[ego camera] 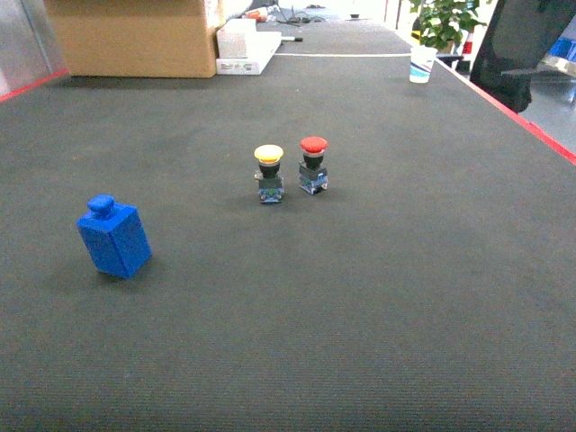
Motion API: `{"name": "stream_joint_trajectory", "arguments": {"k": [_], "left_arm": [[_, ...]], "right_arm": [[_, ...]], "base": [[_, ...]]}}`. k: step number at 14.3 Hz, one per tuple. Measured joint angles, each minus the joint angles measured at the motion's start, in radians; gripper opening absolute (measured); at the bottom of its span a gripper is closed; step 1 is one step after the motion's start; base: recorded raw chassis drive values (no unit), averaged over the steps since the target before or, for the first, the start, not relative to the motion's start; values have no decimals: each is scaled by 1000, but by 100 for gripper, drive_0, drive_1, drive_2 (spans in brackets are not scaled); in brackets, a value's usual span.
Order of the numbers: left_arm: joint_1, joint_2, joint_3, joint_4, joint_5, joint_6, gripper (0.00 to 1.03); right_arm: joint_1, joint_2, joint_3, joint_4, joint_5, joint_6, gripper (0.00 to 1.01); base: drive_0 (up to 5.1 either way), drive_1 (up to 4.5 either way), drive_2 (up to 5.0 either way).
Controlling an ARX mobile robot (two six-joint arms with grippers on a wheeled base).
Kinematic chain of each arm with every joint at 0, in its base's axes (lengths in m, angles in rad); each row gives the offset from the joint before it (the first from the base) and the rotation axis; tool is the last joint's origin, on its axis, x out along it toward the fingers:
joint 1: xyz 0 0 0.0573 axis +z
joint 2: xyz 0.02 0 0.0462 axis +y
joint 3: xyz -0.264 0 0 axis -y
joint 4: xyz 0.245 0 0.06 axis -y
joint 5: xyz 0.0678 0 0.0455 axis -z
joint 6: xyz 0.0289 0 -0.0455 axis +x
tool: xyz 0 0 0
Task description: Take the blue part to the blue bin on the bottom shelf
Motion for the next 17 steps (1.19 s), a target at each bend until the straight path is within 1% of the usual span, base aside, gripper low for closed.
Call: {"name": "stream_joint_trajectory", "arguments": {"k": [7,8,9,10,11,12,13,14,15,16,17], "left_arm": [[0,0,0,0,0,0,98],[-20,47,20,-44,-93,-14,98],[7,219,57,46,-151,-19,98],[39,352,101,135,-161,-10,98],[40,457,149,173,-161,-4,98],[-8,659,228,169,-112,15,98],[8,795,312,177,-67,-2,98],[33,884,406,152,-9,-4,98],[47,979,509,100,43,0,98],[47,1089,621,34,94,3,98],[36,1176,717,-31,137,13,98]], "right_arm": [[0,0,0,0,0,0,98],[0,0,0,0,0,0,98],[0,0,0,0,1,0,98],[0,0,0,2,0,0,98],[0,0,0,0,0,0,98],[0,0,0,0,0,0,98],[0,0,0,0,0,0,98],[0,0,0,0,0,0,98],[0,0,0,0,0,0,98],[0,0,0,0,0,0,98],[0,0,0,0,0,0,98]], "base": [[0,0,0],[0,0,0],[0,0,0],[0,0,0],[0,0,0],[0,0,0],[0,0,0],[0,0,0],[0,0,0],[0,0,0],[0,0,0]]}}
